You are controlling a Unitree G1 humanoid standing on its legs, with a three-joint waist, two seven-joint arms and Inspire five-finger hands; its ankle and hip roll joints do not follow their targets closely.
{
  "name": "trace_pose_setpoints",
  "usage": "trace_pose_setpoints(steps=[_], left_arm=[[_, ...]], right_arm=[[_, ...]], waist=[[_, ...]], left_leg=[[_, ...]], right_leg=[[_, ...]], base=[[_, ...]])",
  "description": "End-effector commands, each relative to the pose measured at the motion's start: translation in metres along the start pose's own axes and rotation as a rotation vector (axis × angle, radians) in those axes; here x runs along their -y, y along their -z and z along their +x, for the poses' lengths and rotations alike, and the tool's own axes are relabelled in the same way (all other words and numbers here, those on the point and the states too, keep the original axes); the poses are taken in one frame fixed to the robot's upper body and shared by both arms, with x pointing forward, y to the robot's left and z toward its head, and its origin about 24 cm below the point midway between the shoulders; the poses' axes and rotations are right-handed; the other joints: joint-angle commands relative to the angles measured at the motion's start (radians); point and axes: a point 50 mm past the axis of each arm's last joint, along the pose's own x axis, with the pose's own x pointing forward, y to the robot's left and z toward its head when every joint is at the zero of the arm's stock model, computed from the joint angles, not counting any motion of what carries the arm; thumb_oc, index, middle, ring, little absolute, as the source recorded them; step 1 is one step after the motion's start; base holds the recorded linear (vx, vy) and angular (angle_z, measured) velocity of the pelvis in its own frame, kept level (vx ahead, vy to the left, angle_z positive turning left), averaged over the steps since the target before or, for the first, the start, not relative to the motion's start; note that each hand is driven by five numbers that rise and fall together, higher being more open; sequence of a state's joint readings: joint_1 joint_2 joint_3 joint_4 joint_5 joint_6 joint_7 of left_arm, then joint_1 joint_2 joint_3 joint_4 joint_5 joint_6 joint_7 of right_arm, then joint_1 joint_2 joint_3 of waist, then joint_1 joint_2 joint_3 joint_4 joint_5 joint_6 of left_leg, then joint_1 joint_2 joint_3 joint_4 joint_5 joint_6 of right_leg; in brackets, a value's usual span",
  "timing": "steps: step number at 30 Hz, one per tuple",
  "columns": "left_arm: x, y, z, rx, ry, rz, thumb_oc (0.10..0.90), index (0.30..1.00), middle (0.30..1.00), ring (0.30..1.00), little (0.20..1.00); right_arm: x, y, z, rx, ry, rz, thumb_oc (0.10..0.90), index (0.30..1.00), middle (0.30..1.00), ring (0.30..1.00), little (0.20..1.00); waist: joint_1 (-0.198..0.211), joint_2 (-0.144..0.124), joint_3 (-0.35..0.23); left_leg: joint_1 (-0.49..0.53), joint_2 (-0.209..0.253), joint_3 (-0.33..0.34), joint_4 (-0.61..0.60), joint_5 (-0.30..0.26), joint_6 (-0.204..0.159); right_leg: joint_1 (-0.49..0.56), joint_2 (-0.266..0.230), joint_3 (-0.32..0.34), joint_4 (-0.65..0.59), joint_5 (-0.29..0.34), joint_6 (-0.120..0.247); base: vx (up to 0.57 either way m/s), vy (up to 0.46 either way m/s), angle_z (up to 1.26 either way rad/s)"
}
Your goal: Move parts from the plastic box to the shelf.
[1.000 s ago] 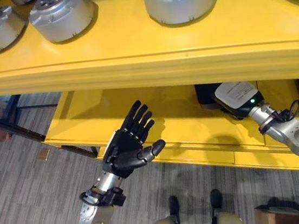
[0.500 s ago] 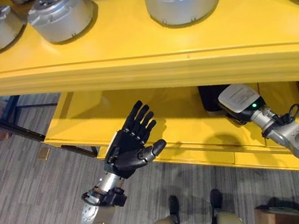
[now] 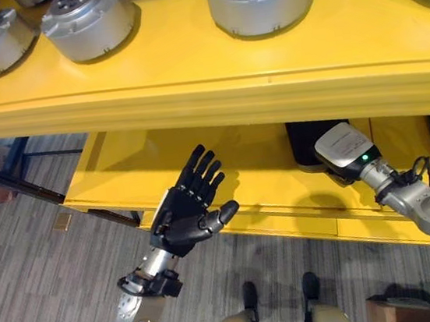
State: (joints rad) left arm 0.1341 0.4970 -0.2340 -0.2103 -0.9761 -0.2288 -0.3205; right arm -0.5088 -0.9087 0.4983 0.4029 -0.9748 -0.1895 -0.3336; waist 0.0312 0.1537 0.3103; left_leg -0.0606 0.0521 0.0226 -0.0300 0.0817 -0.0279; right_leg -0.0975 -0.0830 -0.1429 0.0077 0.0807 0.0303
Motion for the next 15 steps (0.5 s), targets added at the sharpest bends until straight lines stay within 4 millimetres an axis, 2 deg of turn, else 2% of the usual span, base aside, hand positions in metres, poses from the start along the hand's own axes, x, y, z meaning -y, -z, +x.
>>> trace_pose_setpoints(steps=[1, 15], left_arm=[[0.0254, -0.0313, 0.0103, 0.187, 0.174, 0.037, 0.9, 1.0, 1.0, 1.0, 1.0], [0.0274, -0.0295, 0.0121, 0.191, 0.176, 0.028, 0.9, 1.0, 1.0, 1.0, 1.0]], right_arm=[[0.0358, 0.0049, 0.0173, -0.02, 0.183, 0.059, 0.9, 1.0, 1.0, 1.0, 1.0], [0.0398, 0.0075, 0.0189, -0.09, 0.299, 0.093, 0.9, 1.0, 1.0, 1.0, 1.0]], waist=[[0.011, -0.05, -0.08], [0.009, -0.041, -0.083]], left_leg=[[0.002, 0.094, 0.005, 0.041, 0.036, -0.063], [0.005, 0.091, 0.004, 0.039, 0.037, -0.062]], right_leg=[[0.001, -0.061, 0.022, 0.106, -0.08, 0.016], [0.005, -0.062, 0.024, 0.104, -0.08, 0.015]], base=[[0.0, 0.0, 0.0], [0.0, 0.0, 0.0]])
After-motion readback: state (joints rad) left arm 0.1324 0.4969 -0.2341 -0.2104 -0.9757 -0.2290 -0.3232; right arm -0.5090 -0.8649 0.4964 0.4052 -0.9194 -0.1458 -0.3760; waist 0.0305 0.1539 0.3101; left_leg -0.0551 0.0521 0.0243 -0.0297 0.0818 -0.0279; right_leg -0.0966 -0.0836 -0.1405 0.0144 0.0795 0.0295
